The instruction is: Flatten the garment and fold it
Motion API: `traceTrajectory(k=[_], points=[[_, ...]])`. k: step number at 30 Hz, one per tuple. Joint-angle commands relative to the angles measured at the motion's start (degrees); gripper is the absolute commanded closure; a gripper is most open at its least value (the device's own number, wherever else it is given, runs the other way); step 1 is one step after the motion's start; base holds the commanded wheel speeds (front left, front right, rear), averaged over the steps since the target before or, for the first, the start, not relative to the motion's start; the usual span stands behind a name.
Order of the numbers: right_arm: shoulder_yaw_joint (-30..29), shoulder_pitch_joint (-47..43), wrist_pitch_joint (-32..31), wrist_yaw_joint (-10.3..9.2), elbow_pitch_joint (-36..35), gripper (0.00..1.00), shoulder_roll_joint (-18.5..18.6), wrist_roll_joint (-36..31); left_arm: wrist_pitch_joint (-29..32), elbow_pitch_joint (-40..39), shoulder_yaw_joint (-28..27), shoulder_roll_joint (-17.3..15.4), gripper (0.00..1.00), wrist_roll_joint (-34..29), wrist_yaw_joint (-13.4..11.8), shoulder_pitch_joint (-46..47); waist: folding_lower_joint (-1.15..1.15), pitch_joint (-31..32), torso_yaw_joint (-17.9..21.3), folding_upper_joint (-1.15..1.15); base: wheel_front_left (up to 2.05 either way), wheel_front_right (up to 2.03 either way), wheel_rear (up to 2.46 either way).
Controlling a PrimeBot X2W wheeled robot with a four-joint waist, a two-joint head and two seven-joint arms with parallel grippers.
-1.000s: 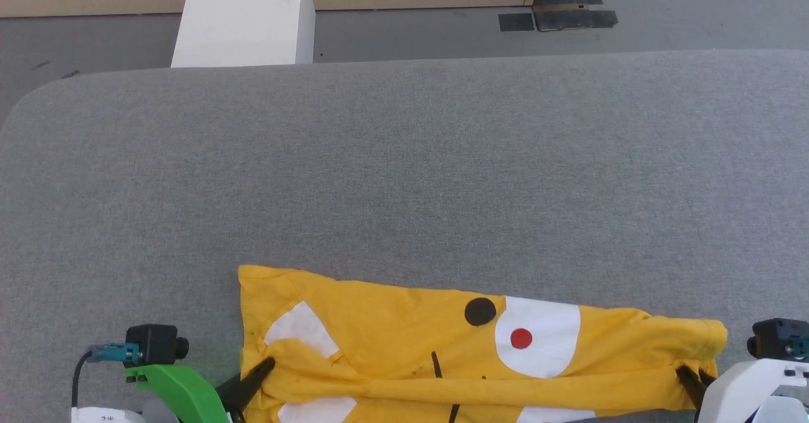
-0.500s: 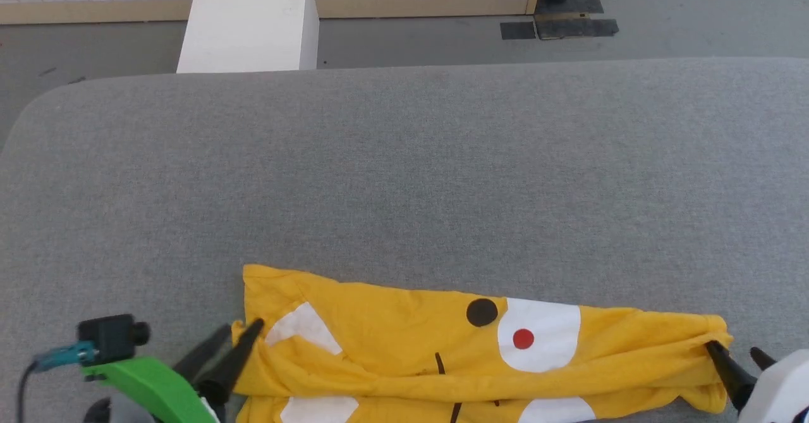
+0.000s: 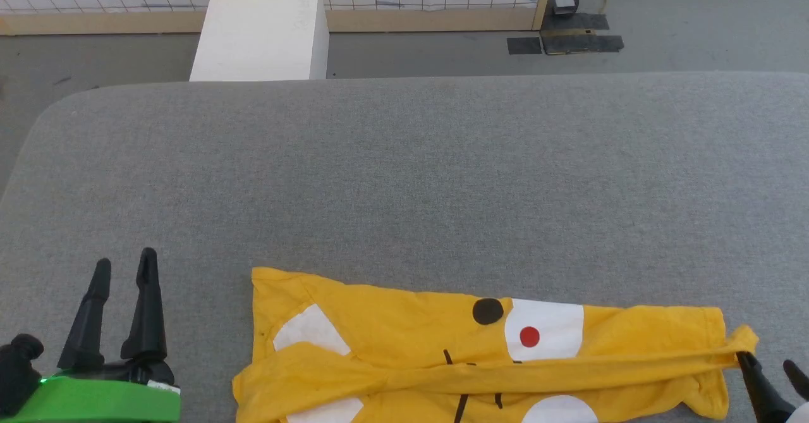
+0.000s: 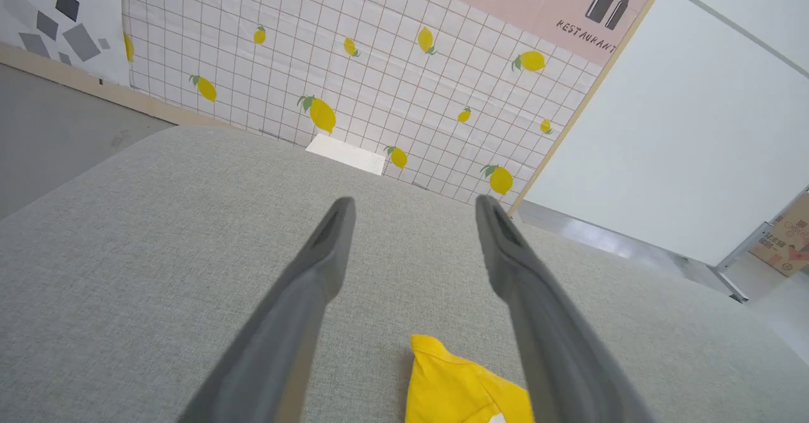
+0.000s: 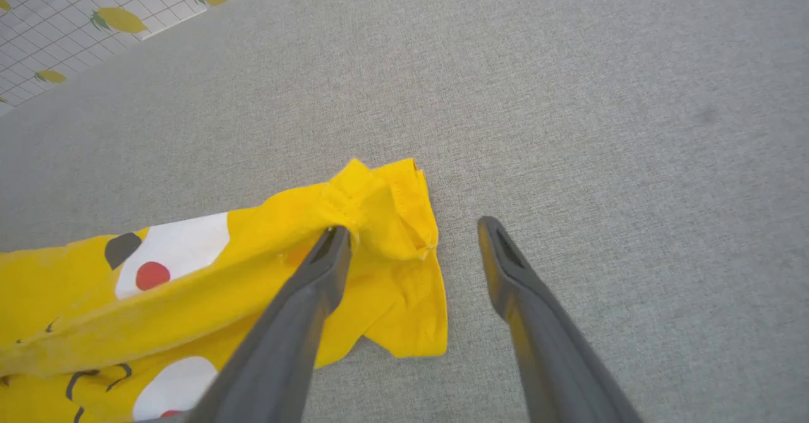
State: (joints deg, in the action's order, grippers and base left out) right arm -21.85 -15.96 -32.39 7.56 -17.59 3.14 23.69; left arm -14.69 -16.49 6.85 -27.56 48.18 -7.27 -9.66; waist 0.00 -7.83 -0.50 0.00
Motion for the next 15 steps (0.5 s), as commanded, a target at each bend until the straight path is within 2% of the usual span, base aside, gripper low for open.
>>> traceTrajectory(k=[1,3,7,15], points=[[0.1,-0.7,0.3,-0.08,0.4,0.0,-0.2,0.0,-0.3,-0.5,-1.1,1.5,0.0,-1.8,0.5,-1.3,0.0,-0.1,0.1,0.0,0.0,0.0,0.0],[0.5,-0.9,0.0,-0.08,1.7,0.0,-0.2,0.2,-0.3,-0.8,-2.8,3.9,0.0,-4.8,1.9,-2.7,0.0,-0.3,0.2,0.0,0.0,0.0,0.0],[0.9,-0.3,-0.5,-0.08,5.5,0.0,-0.2,1.1,-0.3,-0.4,-4.7,6.5,0.0,-7.3,4.4,-4.1,0.0,-0.7,0.0,0.0,0.0,0.0,0.0],[1.7,3.1,0.3,-0.08,12.2,0.0,-0.2,-0.4,-0.3,0.4,-6.2,7.5,0.0,-9.9,7.2,-4.0,0.0,-1.5,-1.5,0.0,0.0,0.0,0.0]])
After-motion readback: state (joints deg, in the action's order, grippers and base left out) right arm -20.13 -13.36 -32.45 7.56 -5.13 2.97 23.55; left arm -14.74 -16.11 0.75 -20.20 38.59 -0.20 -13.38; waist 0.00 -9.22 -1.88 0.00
